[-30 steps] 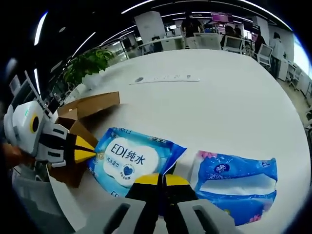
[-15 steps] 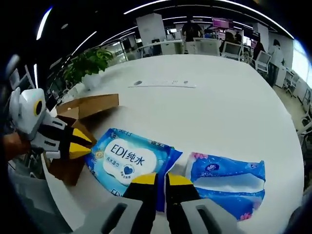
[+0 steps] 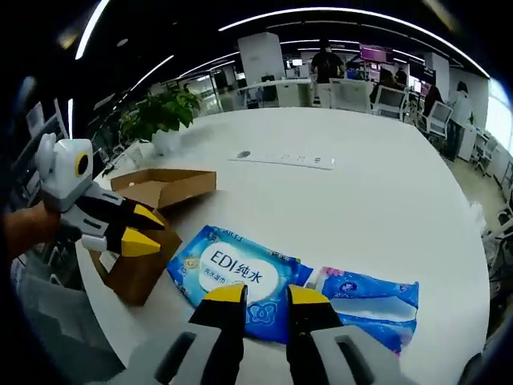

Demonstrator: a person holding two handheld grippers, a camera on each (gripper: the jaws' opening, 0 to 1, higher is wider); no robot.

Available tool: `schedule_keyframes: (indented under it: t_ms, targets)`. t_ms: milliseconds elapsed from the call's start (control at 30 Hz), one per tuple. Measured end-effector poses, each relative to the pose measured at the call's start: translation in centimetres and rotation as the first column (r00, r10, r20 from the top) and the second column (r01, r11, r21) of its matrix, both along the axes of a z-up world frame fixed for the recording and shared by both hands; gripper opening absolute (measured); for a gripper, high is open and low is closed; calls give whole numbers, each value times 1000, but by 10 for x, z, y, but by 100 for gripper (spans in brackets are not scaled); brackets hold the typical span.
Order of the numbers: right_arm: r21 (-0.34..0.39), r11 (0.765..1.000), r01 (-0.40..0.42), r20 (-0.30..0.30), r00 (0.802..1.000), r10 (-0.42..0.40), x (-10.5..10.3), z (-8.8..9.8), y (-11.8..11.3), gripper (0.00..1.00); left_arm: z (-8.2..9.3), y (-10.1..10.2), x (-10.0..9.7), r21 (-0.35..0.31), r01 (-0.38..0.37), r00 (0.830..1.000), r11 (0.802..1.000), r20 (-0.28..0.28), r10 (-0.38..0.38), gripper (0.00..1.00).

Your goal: Operate the shoe box by opening the lid, removing the specified soft item, and placing it in the target area until the item is outside and the box remains undamaged.

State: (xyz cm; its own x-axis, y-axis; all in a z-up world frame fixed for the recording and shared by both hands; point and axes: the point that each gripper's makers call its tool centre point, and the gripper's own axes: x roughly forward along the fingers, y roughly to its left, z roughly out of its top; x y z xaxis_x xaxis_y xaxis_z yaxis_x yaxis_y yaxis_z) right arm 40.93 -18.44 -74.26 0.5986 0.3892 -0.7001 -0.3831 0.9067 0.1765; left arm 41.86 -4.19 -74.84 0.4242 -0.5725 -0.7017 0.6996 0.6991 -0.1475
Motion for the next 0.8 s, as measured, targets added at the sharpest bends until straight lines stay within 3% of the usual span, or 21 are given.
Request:
schedule_keyframes:
  t_ms: [500,800]
  targets:
    - [-26,994,-107,45,993,108,-19,37,28,32,23,28,-18,-14,12,1000,1000,1,-12,33]
    - [-48,976,-211,90,973,215,-20,60,54,39,40,52,-26,-19,-8,1000,1000,30,9,36]
